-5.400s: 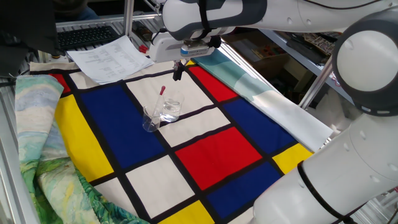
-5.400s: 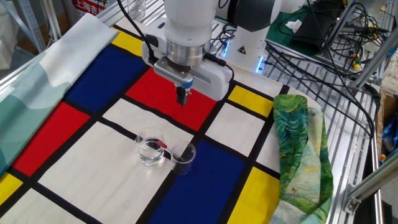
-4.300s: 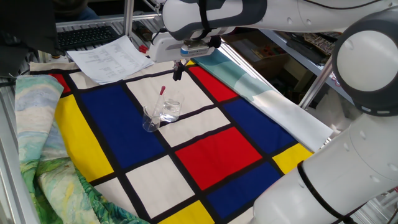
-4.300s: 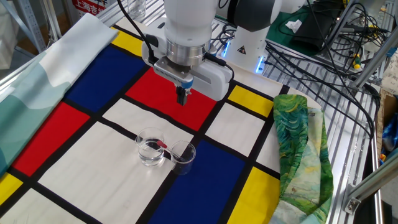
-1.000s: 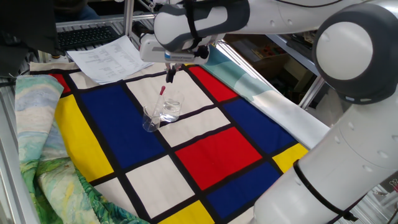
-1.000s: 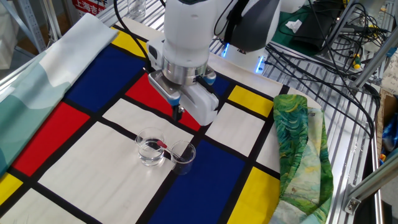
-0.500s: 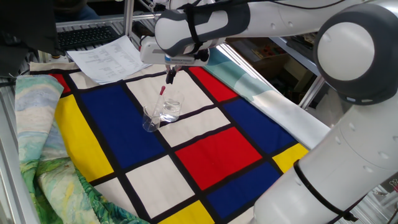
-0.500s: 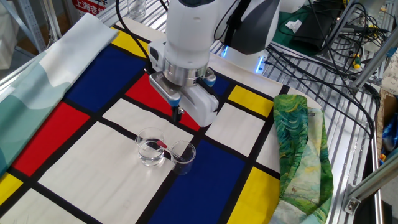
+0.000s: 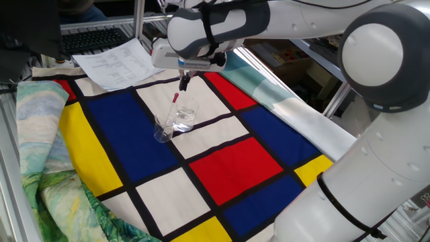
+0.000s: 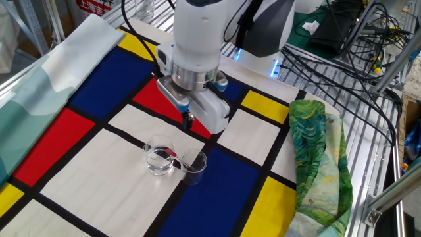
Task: Transfer liquid using a dropper
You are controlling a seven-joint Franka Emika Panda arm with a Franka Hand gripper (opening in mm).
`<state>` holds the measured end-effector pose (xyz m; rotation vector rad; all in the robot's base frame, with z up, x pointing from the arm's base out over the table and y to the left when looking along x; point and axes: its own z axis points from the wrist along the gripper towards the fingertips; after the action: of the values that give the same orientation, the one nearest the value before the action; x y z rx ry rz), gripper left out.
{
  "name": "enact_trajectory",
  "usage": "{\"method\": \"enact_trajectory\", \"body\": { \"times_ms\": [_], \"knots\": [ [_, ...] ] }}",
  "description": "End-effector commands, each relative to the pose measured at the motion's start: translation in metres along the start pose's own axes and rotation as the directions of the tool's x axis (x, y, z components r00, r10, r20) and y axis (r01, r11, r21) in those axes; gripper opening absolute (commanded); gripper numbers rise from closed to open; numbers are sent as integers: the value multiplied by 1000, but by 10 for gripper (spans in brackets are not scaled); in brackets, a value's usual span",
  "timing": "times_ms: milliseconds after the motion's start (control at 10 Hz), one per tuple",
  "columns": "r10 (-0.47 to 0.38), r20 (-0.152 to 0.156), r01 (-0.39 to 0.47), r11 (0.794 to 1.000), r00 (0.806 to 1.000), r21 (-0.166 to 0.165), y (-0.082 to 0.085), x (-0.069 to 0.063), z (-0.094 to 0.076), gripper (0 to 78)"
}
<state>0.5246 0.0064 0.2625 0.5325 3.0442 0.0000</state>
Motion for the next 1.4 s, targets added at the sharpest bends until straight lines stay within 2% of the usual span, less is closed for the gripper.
{"method": "enact_trajectory", "body": {
  "times_ms": [100,500,800,900,1200,1400],
  "knots": [
    [57,9,-57,998,998,-3,0,-1,-1,0],
    [74,46,-74,997,996,-5,4,-2,4,0],
    [101,83,-101,995,991,-5,16,-5,20,0],
    [101,86,-101,995,991,-5,17,-5,22,0],
    [111,121,-110,994,986,-16,20,-10,36,0],
    [115,143,-115,993,983,-8,20,-14,45,0]
  ]
}}
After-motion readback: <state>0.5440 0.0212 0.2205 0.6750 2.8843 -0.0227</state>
